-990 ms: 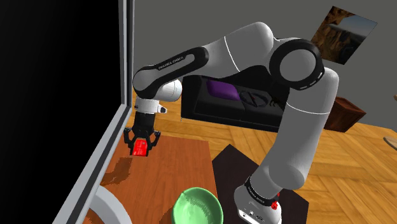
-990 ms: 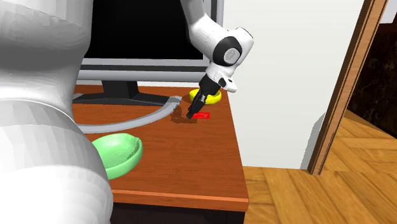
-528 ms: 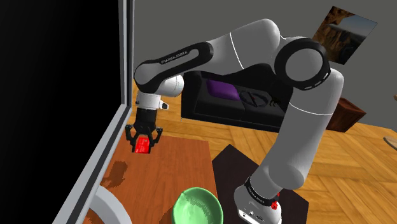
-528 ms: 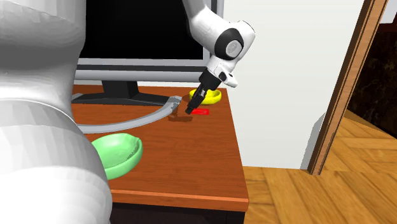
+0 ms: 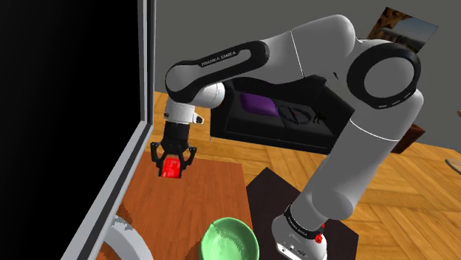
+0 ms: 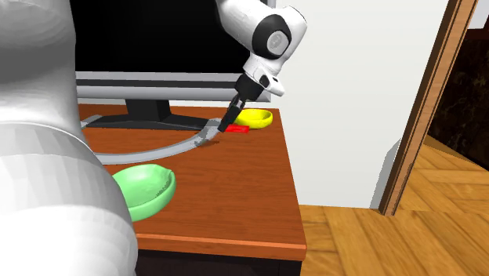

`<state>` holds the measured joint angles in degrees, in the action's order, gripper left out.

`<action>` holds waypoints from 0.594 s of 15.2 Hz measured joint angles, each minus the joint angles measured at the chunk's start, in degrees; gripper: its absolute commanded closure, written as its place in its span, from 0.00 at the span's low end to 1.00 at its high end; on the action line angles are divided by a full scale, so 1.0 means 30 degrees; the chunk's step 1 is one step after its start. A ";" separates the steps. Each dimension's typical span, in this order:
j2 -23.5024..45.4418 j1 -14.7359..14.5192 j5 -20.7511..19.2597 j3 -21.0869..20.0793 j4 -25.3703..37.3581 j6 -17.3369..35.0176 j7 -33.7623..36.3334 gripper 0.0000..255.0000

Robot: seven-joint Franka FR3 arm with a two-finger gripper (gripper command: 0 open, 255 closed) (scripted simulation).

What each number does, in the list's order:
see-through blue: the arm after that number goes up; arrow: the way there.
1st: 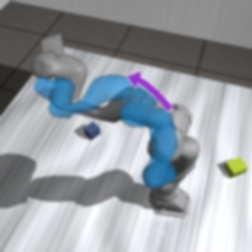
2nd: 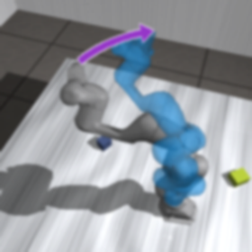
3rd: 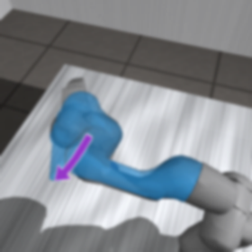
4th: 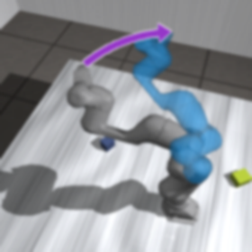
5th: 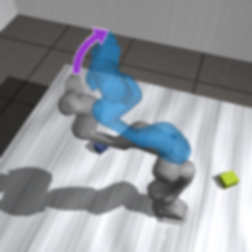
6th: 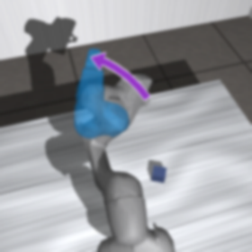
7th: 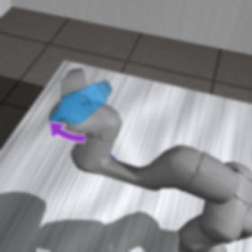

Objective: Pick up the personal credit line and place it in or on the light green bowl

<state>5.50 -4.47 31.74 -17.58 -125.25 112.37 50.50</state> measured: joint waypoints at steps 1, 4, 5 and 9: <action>-0.0757 -0.0044 0.0284 -0.0088 -0.0740 0.0111 -0.0157 1.00; -0.3025 -0.0395 0.1340 -0.0458 -0.3201 0.0494 -0.0367 1.00; -0.3711 -0.0513 0.1657 -0.0549 -0.3906 0.0541 -0.0415 1.00; -0.6605 -0.1223 0.3059 -0.0972 -0.6658 0.0554 -0.0384 1.00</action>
<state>-14.31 -8.14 40.91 -20.50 -145.22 114.03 49.34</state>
